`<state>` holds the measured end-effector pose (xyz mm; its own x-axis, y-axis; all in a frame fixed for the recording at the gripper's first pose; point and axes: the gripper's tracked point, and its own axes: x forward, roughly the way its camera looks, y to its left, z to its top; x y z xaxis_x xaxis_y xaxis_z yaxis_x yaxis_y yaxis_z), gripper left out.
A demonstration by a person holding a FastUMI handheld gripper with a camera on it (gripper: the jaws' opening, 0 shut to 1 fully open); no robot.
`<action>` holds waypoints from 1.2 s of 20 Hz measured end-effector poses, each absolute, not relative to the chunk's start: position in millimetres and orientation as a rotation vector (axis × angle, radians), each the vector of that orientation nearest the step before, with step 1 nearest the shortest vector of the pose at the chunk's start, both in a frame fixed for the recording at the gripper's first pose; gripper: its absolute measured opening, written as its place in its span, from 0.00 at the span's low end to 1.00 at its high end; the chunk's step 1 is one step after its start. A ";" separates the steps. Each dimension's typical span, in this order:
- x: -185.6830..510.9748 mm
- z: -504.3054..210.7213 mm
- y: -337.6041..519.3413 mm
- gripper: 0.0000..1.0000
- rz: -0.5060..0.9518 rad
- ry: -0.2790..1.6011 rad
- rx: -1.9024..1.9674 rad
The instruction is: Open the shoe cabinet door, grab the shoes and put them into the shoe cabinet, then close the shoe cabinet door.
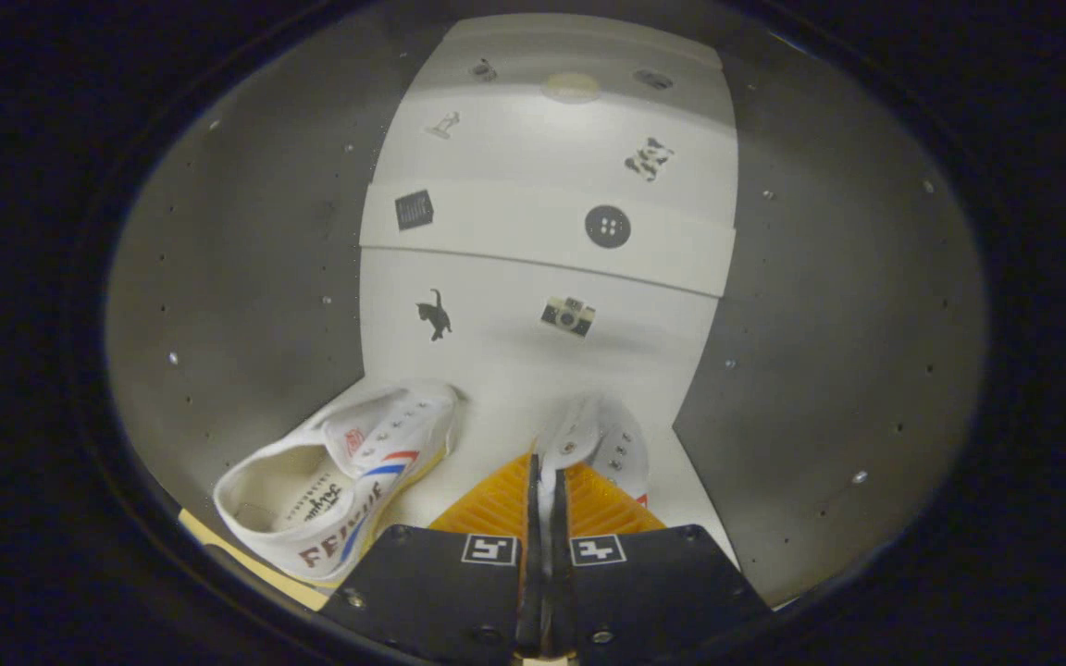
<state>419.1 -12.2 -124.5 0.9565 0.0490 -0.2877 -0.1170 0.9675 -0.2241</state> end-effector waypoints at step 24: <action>187.6 -70.2 7.2 1.00 0.103 0.104 -0.119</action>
<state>187.6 7.2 -70.2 0.9893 0.0963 -0.1095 -0.1086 0.9877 -0.1129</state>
